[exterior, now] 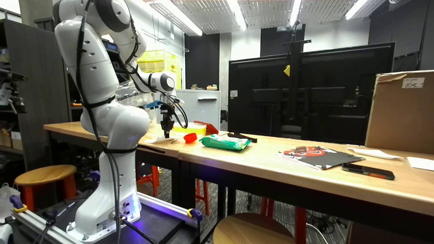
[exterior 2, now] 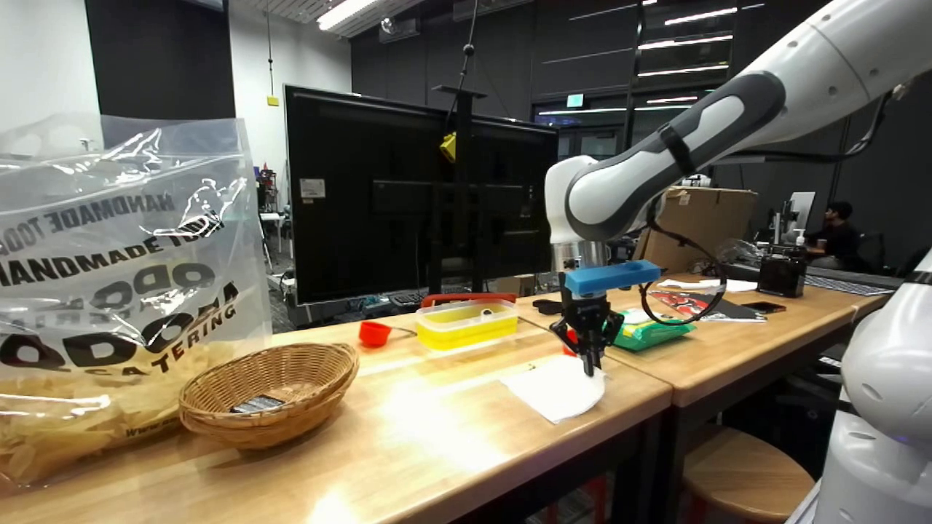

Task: Slide the paper forward

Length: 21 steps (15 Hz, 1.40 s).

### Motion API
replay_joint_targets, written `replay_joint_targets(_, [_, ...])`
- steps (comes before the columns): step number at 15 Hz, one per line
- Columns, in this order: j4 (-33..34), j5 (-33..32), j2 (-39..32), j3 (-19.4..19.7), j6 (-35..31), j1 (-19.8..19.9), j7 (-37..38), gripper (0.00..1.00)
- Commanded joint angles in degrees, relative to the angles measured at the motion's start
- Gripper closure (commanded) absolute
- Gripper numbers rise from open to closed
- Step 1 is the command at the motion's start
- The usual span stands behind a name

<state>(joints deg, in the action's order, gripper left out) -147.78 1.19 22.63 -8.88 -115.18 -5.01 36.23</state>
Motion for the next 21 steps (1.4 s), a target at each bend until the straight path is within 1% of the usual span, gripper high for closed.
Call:
replay_joint_targets(1, [-3.9,-0.5,7.1,0.3,1.8,1.3,-4.1,0.57])
replay_joint_targets(5, [-5.2,0.0,10.1,0.1,2.7,2.2,-6.7,0.3])
replay_joint_targets(9, [-4.8,-0.1,10.8,-0.4,3.0,2.5,-7.9,0.03])
replay_joint_targets(10, [-4.4,0.0,10.9,-0.5,3.0,2.3,-8.4,0.0])
replay_joint_targets(16, [-2.2,-0.8,13.1,-2.8,2.3,1.6,-9.1,0.0])
replay_joint_targets(17, [-2.5,0.3,11.0,-2.4,2.0,2.3,-8.5,0.0])
replay_joint_targets(21, [-2.4,0.3,11.1,-2.6,2.1,2.3,-8.4,0.0])
